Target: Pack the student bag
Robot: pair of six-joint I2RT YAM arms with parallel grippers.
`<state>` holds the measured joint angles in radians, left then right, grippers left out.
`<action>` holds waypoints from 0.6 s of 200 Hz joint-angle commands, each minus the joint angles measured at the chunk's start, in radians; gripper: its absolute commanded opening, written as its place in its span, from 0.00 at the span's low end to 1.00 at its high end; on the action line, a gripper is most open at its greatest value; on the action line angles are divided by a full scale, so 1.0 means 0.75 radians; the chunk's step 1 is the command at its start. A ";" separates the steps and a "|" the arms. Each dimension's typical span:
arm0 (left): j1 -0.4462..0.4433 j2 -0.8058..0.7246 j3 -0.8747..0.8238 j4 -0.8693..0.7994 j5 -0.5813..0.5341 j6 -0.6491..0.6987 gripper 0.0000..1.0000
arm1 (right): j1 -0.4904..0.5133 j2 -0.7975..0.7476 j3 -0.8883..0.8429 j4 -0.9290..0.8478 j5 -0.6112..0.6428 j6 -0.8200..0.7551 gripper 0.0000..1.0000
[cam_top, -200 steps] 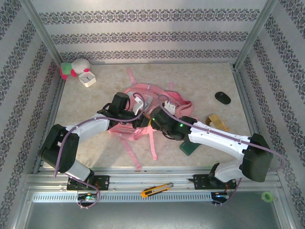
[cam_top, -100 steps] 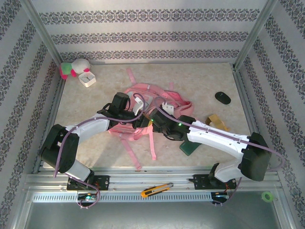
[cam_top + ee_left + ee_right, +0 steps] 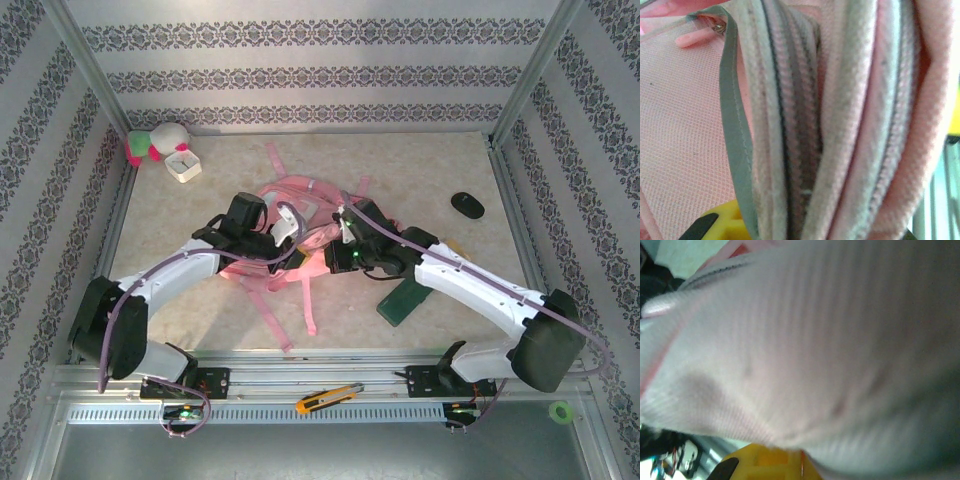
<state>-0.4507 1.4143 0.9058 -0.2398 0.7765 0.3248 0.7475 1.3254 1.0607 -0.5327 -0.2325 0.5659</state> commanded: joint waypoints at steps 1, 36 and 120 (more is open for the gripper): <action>0.074 -0.078 0.024 -0.326 -0.094 0.288 0.00 | -0.095 -0.041 -0.028 -0.153 -0.149 -0.201 0.00; 0.098 -0.118 0.012 -0.412 -0.211 0.382 0.14 | -0.134 -0.040 -0.091 -0.040 -0.237 -0.200 0.00; 0.098 -0.483 -0.269 -0.099 -0.204 -0.616 0.82 | -0.040 0.038 -0.196 0.198 -0.249 -0.077 0.00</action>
<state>-0.3866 1.1561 0.7952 -0.4133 0.6186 0.1608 0.7006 1.3376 0.9260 -0.4576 -0.4473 0.4858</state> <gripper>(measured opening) 0.758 0.043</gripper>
